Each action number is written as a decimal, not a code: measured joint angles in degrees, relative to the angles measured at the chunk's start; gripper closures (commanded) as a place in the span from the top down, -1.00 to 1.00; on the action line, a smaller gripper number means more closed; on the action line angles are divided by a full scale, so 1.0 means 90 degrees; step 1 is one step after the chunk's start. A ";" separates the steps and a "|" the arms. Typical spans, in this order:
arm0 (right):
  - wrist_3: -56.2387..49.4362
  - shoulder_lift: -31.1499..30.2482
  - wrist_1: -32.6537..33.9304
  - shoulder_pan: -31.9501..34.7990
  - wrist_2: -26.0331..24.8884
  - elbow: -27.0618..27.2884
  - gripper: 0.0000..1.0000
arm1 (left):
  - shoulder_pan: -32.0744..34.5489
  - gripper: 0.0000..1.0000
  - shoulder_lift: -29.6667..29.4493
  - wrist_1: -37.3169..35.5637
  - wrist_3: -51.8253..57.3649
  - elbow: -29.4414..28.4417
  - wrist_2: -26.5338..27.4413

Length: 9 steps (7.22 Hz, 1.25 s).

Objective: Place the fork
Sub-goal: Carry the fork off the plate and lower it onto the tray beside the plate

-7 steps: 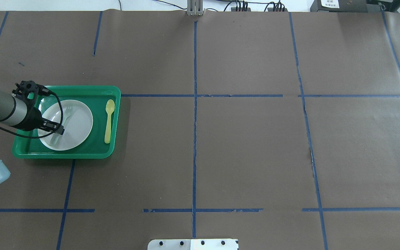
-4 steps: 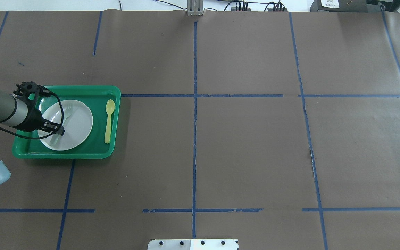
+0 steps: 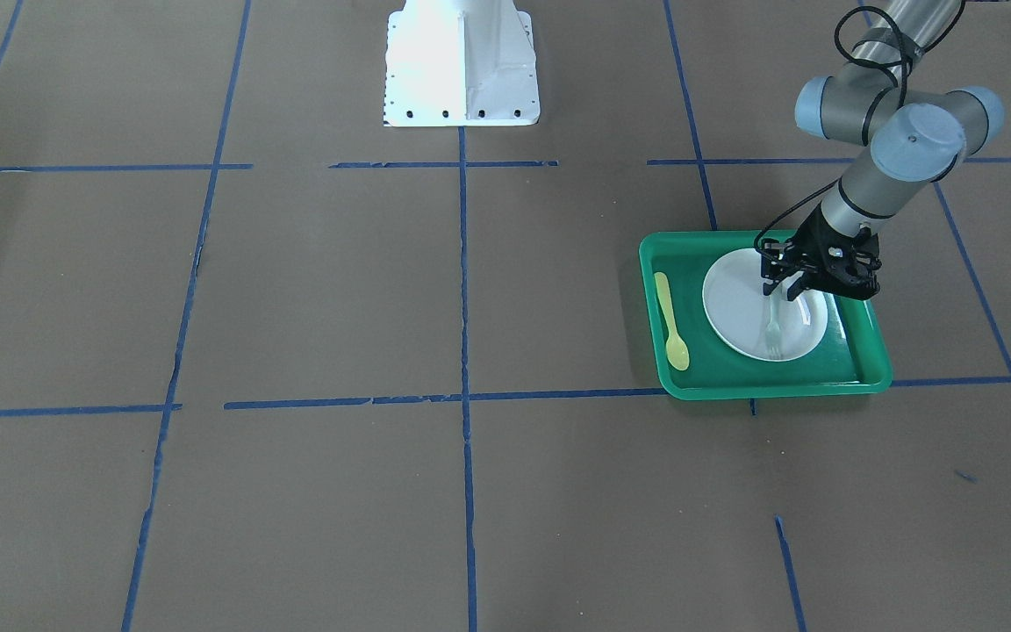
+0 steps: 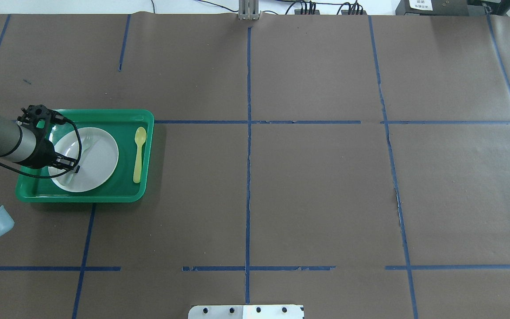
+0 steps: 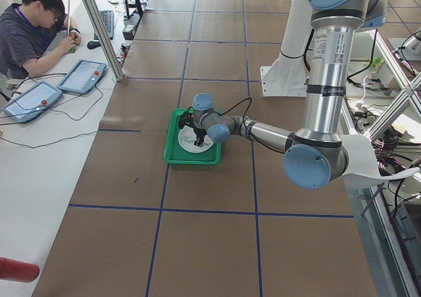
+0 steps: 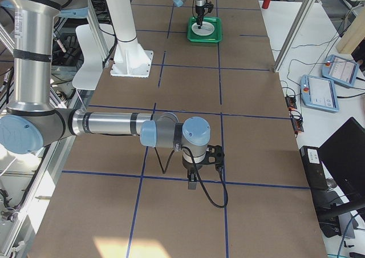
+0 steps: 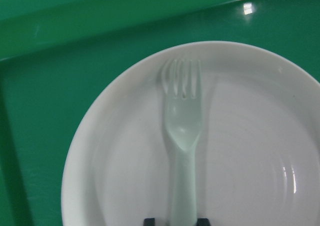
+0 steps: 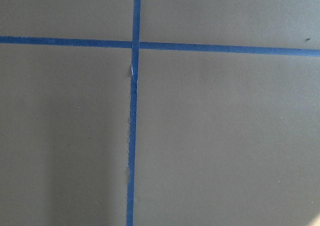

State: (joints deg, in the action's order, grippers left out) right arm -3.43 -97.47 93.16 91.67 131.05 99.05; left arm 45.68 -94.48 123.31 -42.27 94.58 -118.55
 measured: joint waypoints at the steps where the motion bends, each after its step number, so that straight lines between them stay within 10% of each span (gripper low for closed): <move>1: 0.0000 0.0000 0.0000 0.0000 0.0000 0.0000 1.00 | 0.0001 -1.00 0.0000 -0.0003 -0.0042 0.0012 -0.0003; 9: 0.0000 0.0000 0.0000 0.0000 0.0000 0.0000 1.00 | 0.0997 -1.00 0.0074 -0.1501 -0.0194 0.0188 -0.0998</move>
State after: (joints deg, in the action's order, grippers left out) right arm -3.43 -97.47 93.16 91.67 131.05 99.05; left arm 54.65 -93.81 109.80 -44.02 96.27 -127.53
